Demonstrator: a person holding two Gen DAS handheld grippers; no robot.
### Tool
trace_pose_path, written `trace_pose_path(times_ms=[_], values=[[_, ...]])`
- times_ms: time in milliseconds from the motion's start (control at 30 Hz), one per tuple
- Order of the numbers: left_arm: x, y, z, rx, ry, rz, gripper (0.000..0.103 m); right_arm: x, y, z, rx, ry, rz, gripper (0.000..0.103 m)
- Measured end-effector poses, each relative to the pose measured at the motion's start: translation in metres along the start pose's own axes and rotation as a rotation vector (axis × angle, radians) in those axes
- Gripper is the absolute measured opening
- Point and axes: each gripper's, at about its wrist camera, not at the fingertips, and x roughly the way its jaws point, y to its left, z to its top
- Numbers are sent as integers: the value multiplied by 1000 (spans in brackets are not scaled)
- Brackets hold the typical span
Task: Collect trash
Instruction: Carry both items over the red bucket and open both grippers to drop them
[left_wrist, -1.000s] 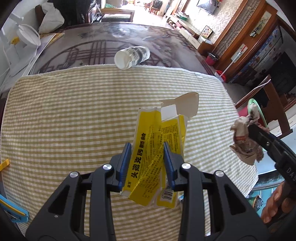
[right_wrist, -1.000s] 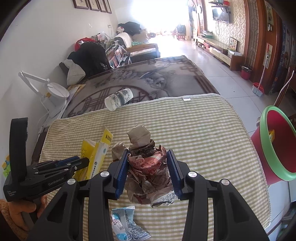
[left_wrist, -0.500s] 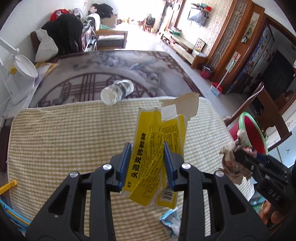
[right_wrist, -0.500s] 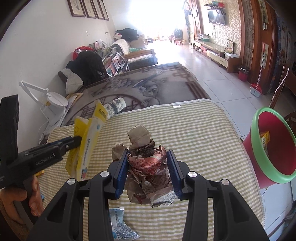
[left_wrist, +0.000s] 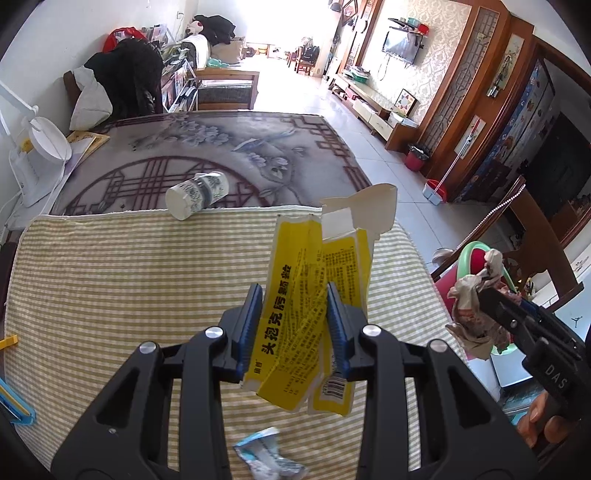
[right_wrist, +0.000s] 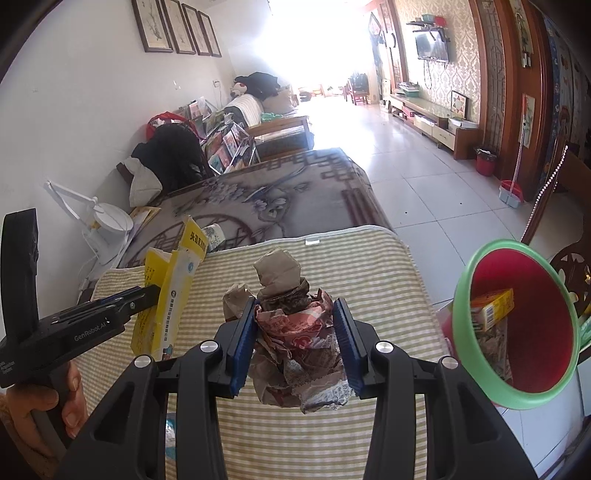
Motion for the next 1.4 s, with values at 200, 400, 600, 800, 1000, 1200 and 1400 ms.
trace_pose_path(times_ms=[200, 400, 600, 800, 1000, 1200, 1400], values=[[4, -32, 4, 16, -6, 8, 33, -8, -33, 2, 27, -6, 17, 40], [7, -67, 9, 54, -13, 1, 33, -16, -63, 2, 59, -20, 16, 40], [14, -103, 12, 101, -8, -29, 33, -27, -106, 4, 99, -49, -46, 40], [24, -146, 8, 162, 13, -91, 33, -35, -170, 5, 186, -70, -169, 40], [43, -199, 0, 240, 71, -189, 34, -32, -225, 2, 254, -66, -285, 69], [64, -262, -9, 358, 112, -277, 34, -71, -268, -24, 393, -130, -339, 76], [90, -311, -18, 440, 145, -323, 65, -95, -284, -53, 457, -108, -390, 76]])
